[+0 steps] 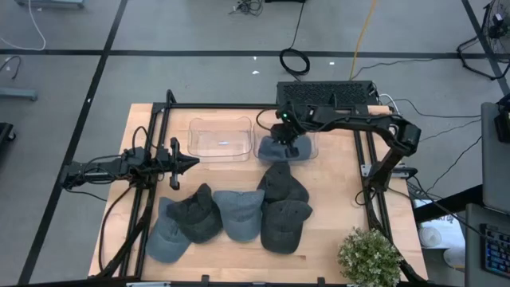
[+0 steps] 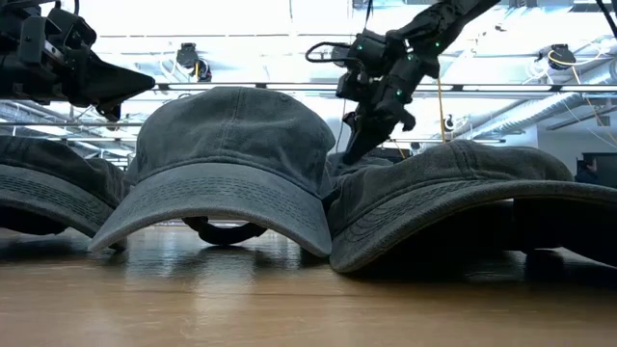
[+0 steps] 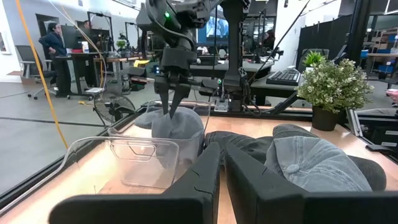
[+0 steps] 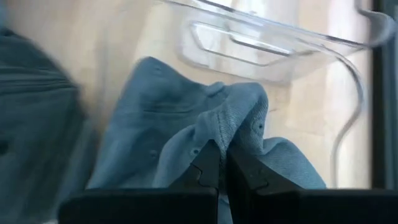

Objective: Pick & Place hat
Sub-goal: Put the right blue cap into the right transparent bin

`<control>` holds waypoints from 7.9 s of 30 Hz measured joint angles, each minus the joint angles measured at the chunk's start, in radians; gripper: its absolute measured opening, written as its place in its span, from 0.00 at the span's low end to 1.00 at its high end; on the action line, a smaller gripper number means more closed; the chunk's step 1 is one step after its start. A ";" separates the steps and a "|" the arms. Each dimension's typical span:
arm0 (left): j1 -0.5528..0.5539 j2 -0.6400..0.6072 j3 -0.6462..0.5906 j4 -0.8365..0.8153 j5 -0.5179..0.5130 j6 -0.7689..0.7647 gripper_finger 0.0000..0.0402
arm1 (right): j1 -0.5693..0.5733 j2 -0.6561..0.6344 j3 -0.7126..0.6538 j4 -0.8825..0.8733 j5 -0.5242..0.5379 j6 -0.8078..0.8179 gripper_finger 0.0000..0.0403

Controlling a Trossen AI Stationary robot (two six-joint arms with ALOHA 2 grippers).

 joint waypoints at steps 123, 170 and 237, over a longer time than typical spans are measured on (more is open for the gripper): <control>0.000 0.000 0.000 0.000 0.000 0.000 0.08 | 0.777 -0.411 -0.620 1.077 0.246 0.567 0.00; -0.161 0.227 0.066 0.071 0.070 -0.383 0.08 | 0.774 -0.412 -0.620 1.119 0.252 0.569 0.53; -0.319 1.566 1.208 -0.780 0.069 -0.209 0.03 | 0.777 -0.411 -0.620 1.111 0.246 0.574 0.53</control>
